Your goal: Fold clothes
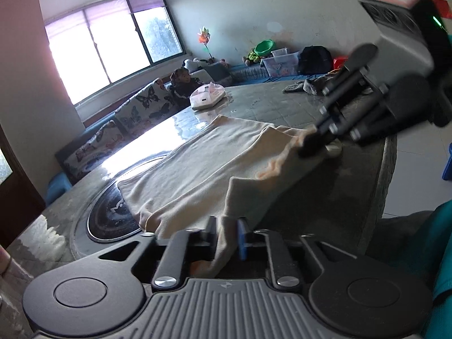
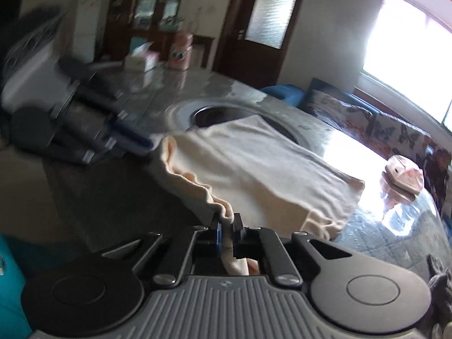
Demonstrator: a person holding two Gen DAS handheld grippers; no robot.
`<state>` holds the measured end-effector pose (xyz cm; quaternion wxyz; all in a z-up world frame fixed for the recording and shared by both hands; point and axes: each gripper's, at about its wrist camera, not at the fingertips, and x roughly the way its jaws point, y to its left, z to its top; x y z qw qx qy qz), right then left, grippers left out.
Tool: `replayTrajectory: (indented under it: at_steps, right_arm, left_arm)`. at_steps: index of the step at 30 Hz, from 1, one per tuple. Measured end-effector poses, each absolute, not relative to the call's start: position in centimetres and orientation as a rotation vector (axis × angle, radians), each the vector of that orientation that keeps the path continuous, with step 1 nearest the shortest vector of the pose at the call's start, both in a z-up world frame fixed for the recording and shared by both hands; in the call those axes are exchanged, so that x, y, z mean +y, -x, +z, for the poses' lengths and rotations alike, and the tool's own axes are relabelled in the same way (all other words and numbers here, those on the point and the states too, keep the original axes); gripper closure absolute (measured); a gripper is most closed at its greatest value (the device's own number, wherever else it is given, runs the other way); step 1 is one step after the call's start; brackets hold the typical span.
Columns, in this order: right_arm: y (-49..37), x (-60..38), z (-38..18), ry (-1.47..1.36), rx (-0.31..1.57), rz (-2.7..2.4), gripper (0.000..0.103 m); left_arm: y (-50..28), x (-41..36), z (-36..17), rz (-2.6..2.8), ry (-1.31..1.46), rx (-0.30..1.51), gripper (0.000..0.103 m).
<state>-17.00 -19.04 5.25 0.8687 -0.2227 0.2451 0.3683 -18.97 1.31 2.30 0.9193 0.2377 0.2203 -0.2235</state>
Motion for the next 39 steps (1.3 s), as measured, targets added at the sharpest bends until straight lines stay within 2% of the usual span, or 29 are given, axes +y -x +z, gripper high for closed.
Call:
replayTrajectory:
  at_steps: [3, 8, 10, 12, 15, 30, 39]
  right_arm:
    - [16.4, -19.3, 6.1, 0.446, 0.503, 0.761, 0.098]
    - [16.2, -19.3, 6.8, 0.414, 0.495, 0.747, 0.098]
    - [16.3, -19.3, 6.8, 0.41, 0.488, 0.743, 0.098]
    - [16.6, -19.3, 6.9, 0.407, 0.484, 0.743, 0.098]
    - [17.3, -19.7, 7.2, 0.402, 0.463, 0.746, 0.098]
    - [23.1, -22.7, 12.2, 0.363, 0.445, 0.854, 0.099]
    - [17.7, -22.4, 14.4, 0.336, 0.496, 0.845, 0.099]
  left_arm:
    - [19.5, 1.1, 1.9, -0.437, -0.525, 0.421, 0.055]
    - [18.7, 0.7, 0.9, -0.432, -0.549, 0.432, 0.055]
    - [18.3, 0.7, 0.7, -0.428, -0.556, 0.436, 0.06]
    - [18.0, 0.9, 0.7, -0.433, -0.55, 0.442, 0.086]
    - [18.0, 1.4, 1.2, -0.449, -0.518, 0.45, 0.098]
    - [24.9, 2.1, 7.3, -0.536, -0.411, 0.441, 0.098]
    - [19.4, 2.0, 9.2, -0.501, -0.413, 0.424, 0.098]
